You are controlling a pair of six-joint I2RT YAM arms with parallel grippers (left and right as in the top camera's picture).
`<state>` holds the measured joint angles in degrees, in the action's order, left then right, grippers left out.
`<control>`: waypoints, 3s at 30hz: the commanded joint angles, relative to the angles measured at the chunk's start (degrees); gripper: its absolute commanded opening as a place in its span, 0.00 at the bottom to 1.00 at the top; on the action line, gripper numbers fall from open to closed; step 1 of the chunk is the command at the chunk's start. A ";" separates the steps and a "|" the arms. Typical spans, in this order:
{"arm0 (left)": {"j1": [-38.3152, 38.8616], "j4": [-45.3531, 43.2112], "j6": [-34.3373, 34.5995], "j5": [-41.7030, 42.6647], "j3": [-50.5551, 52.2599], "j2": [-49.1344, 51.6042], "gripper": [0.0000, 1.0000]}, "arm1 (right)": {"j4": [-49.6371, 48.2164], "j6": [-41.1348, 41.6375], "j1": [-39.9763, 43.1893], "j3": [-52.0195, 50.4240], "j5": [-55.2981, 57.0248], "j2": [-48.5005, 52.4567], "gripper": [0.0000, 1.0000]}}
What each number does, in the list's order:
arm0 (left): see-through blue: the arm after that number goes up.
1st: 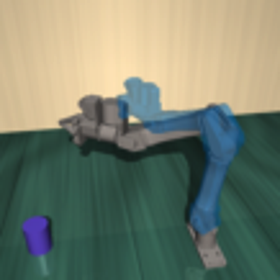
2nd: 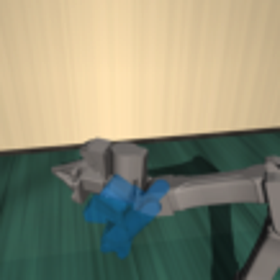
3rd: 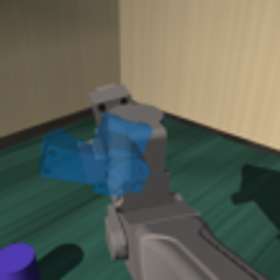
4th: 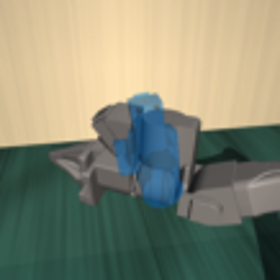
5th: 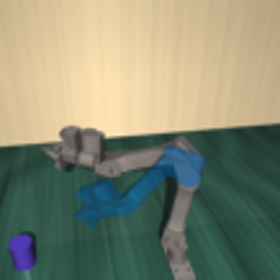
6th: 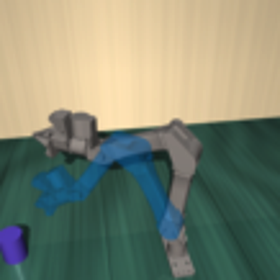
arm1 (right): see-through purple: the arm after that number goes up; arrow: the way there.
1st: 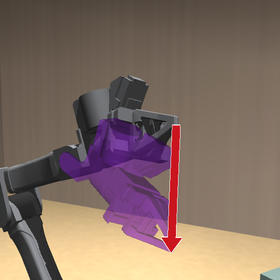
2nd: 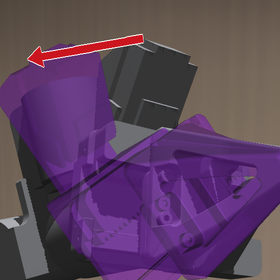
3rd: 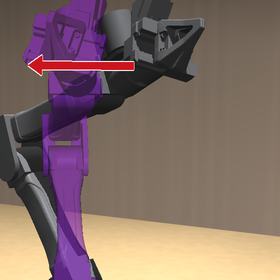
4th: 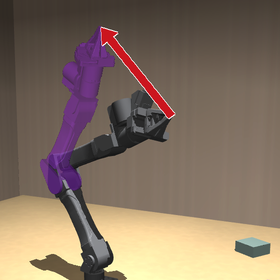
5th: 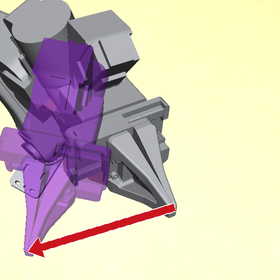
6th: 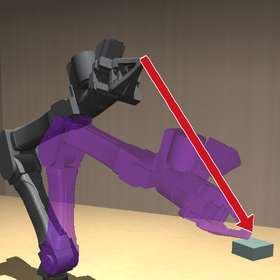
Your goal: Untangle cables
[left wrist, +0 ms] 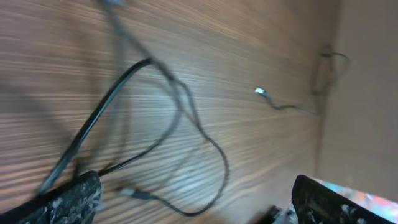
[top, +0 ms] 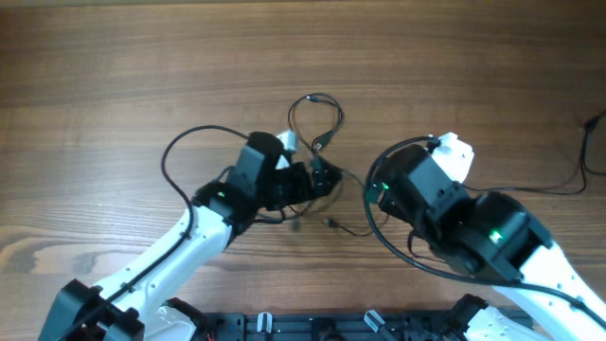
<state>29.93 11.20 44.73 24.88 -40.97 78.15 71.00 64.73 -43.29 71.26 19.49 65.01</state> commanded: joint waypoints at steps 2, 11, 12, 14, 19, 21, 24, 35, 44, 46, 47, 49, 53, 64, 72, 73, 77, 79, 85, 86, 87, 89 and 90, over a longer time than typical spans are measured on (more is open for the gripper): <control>-4.61 7.93 -9.16 -1.99 -5.68 -3.30 0.99 | -1.99 1.38 0.20 -0.52 -0.50 2.73 1.00; -6.29 15.32 -13.03 -9.16 -8.96 -3.69 1.00 | -3.91 1.07 0.17 -0.52 -0.48 5.97 1.00; -6.32 14.69 -13.03 -9.14 -8.98 -3.72 1.00 | -3.98 0.96 0.17 -0.52 -0.50 6.54 1.00; -6.32 13.33 -13.03 -9.14 -8.98 -3.76 1.00 | -4.37 -0.48 0.17 -0.52 -0.59 7.74 1.00; -6.40 12.28 -13.03 -12.76 -9.49 -3.98 0.99 | -5.33 -5.46 0.17 -0.52 -3.13 10.86 1.00; -6.97 12.48 -13.00 -15.04 -9.94 -4.35 1.00 | -5.81 -6.10 0.17 -0.52 -4.26 11.93 1.00; -9.14 13.14 -10.12 -19.08 -10.19 -5.77 1.00 | -6.97 -6.27 0.17 -0.52 -5.51 13.05 1.00; -23.76 21.57 2.23 -21.73 -10.16 -10.27 1.00 | -19.69 -7.63 0.13 -0.52 -12.63 16.13 0.99; -24.11 29.18 1.99 -22.40 -9.94 -10.12 1.00 | -29.35 -1.57 0.13 -0.52 -19.19 29.42 0.88; -24.11 29.77 2.01 -23.50 -9.92 -9.73 1.00 | -31.08 -1.60 0.13 -0.52 -21.46 32.24 0.88; -24.11 29.86 1.99 -24.04 -9.92 -9.35 1.00 | -32.33 -1.60 0.13 -0.52 -22.71 33.94 0.86; -24.11 29.86 1.99 -24.35 -9.92 -8.52 1.00 | -34.97 -1.44 0.13 -0.52 -24.11 37.33 0.82; -24.04 30.51 2.01 -24.35 -9.92 -6.56 1.00 | -40.13 0.02 0.13 -0.52 -25.49 43.06 0.67; -23.74 32.65 -1.51 -20.00 -9.88 -1.60 0.93 | -42.23 -1.79 2.10 -0.50 -25.27 46.21 0.25; -20.65 31.41 -14.86 -19.37 -9.66 2.62 0.95 | -43.21 -14.10 7.82 -0.44 -41.53 45.83 0.04; -20.22 30.93 -15.26 -19.34 -9.66 3.26 0.94 | -43.50 -15.61 8.50 -0.44 -43.87 45.77 0.04; -18.12 28.98 -16.85 -19.10 -9.66 5.38 0.93 | -43.45 -19.61 10.51 -0.44 -48.19 44.52 0.04; -16.55 28.06 -18.34 -18.93 -9.66 6.56 0.92 | -43.32 -21.31 11.04 -0.44 -49.62 43.06 0.04; -12.11 24.37 -25.73 -19.08 -9.66 10.60 0.86 | -43.36 -26.29 11.45 -0.44 -50.75 33.46 0.04; -11.56 23.89 -26.67 -19.52 -9.66 11.32 0.86 | -43.32 -26.99 11.43 -0.44 -50.42 32.02 0.04; -11.10 23.45 -26.75 -20.63 -9.66 12.09 0.86 | -43.28 -27.89 11.45 -0.44 -50.16 30.08 0.04; -10.47 22.73 -26.73 -23.54 -9.66 13.77 0.84 | -42.53 -29.16 11.45 -0.44 -47.95 26.14 0.04; -10.36 22.56 -26.73 -24.39 -9.66 14.49 0.84 | -41.77 -29.31 11.45 -0.44 -46.05 24.24 0.04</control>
<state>18.65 34.52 21.43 4.84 -49.98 89.78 27.99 39.62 -31.99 70.72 -29.04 96.53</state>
